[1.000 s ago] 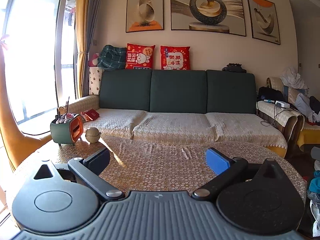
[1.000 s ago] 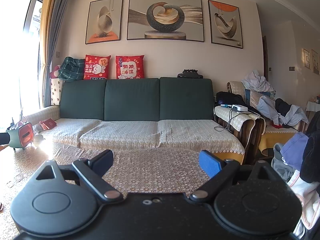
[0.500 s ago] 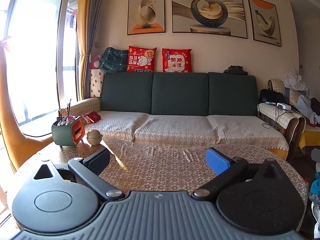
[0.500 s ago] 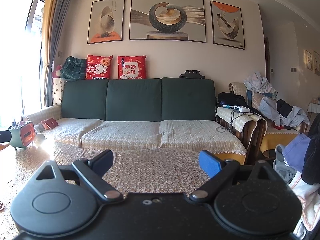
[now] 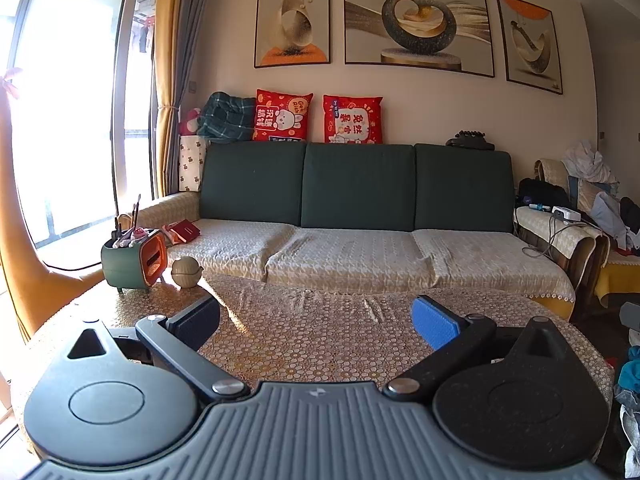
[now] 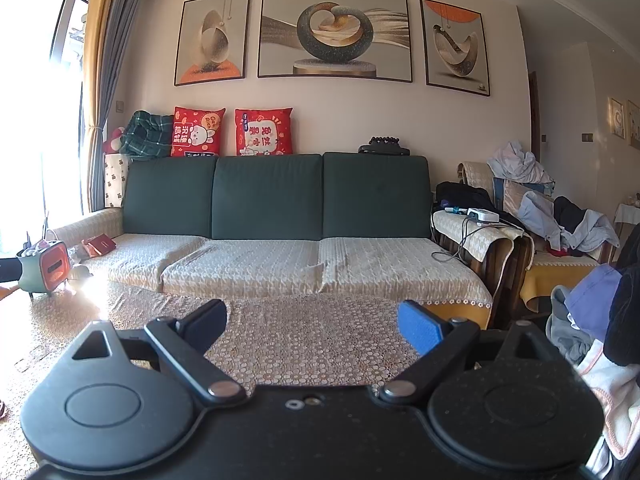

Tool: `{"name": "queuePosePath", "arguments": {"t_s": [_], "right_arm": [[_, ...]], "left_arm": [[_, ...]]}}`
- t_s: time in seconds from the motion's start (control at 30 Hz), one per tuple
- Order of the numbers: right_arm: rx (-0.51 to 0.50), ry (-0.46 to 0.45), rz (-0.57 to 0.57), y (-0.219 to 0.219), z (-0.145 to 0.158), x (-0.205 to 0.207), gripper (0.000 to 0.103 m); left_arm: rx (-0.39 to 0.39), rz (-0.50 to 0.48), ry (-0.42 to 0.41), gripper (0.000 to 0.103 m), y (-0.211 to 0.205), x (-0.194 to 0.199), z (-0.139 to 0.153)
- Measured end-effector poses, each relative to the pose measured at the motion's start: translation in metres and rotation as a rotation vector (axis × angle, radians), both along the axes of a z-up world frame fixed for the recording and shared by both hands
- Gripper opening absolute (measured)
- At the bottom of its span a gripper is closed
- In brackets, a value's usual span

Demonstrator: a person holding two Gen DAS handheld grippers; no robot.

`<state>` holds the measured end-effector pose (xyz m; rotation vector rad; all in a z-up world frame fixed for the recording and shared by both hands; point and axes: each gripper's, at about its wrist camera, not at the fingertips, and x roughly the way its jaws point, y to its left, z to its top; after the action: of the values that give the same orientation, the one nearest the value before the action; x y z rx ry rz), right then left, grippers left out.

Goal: Fold clothes

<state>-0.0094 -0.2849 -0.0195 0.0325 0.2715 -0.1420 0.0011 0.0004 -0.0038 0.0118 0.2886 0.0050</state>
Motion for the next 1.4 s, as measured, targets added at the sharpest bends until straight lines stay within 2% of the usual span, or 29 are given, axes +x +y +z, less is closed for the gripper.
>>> {"name": "queuePosePath", "arguments": {"t_s": [0.8, 1.4], "right_arm": [[0.03, -0.002, 0.017, -0.003, -0.002, -0.005, 0.103], [0.015, -0.014, 0.004, -0.009, -0.002, -0.014, 0.103]], "left_arm": [[-0.008, -0.012, 0.007, 0.103, -0.002, 0.001, 0.002], [-0.031, -0.04, -0.003, 0.103, -0.008, 0.003, 0.001]]}}
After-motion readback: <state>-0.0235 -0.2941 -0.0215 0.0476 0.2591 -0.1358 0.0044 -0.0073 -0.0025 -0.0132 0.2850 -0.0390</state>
